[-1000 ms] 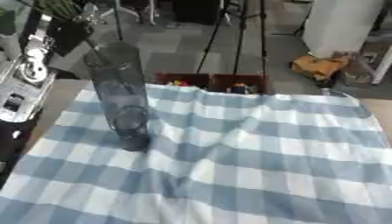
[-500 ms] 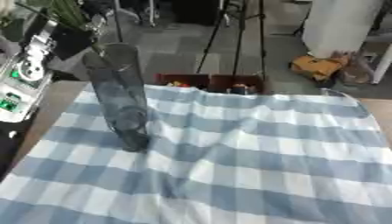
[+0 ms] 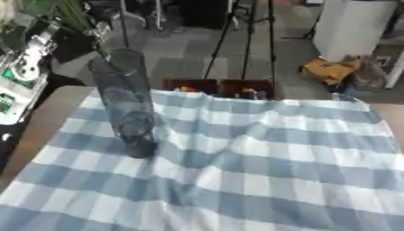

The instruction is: Arrange flowers into the vase.

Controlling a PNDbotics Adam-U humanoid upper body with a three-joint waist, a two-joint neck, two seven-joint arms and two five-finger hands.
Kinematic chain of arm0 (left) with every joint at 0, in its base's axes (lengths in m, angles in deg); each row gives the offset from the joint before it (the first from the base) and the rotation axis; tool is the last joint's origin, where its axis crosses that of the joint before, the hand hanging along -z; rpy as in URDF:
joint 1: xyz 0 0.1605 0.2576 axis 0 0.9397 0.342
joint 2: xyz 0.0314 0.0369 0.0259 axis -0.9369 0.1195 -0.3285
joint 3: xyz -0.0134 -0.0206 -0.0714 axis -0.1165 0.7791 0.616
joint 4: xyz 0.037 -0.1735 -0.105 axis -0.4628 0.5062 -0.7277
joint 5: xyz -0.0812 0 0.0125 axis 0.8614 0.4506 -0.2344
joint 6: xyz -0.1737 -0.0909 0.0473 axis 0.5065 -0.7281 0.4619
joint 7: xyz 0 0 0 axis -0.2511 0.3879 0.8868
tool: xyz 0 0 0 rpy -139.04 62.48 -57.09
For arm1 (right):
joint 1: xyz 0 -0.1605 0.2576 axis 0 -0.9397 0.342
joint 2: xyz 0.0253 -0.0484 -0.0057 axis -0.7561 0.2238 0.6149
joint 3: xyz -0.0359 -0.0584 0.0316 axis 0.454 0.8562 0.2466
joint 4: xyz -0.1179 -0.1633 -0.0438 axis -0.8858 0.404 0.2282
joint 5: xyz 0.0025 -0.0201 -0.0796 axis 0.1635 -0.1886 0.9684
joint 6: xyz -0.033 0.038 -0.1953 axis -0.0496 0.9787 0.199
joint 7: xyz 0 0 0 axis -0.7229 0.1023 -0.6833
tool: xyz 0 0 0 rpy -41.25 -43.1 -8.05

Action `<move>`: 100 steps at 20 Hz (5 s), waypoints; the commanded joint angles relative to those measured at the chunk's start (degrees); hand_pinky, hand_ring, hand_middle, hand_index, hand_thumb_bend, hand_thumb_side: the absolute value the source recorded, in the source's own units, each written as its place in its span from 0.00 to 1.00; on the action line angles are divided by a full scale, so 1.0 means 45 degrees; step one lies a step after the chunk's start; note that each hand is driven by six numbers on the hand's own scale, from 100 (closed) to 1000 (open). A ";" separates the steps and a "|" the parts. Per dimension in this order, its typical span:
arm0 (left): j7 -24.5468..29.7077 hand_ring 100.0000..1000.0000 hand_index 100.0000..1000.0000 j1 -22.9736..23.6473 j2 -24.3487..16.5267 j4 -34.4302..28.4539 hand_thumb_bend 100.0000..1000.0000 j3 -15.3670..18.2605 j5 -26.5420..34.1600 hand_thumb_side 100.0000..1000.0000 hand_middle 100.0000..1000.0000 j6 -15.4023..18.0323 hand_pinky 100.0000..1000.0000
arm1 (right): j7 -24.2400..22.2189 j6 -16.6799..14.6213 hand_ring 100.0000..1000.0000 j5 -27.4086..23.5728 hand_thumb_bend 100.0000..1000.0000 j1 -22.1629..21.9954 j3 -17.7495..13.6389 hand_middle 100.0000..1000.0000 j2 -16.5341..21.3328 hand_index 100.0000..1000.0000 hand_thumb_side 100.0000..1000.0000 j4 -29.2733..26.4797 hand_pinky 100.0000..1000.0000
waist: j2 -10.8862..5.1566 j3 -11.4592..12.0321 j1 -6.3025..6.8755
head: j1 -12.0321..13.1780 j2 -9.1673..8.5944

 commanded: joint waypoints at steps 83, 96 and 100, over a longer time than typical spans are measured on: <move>0.7844 1.00 1.00 -0.0027 -0.1503 0.0193 0.00 -0.0107 -0.0606 0.90 1.00 0.0772 0.86 | 0.0583 0.0817 0.50 0.0175 0.00 -0.0269 -0.0187 0.38 0.0210 0.73 1.00 -0.0698 0.75 | -0.0487 0.0228 0.0332 | -0.0006 0.0013; 0.7575 1.00 1.00 0.0134 -0.1712 -0.0177 0.00 -0.0078 -0.0021 0.92 1.00 0.0829 0.93 | 0.0632 0.0807 0.49 0.0207 0.00 -0.0293 -0.0208 0.38 0.0218 0.73 1.00 -0.0662 0.75 | -0.0460 0.0271 0.0310 | 0.0003 0.0012; 0.7485 1.00 1.00 0.0190 -0.1827 -0.0253 0.00 -0.0042 0.0028 0.91 1.00 0.0779 0.94 | 0.0643 0.0826 0.49 0.0201 0.00 -0.0304 -0.0211 0.38 0.0208 0.73 1.00 -0.0678 0.75 | -0.0480 0.0310 0.0306 | -0.0007 0.0022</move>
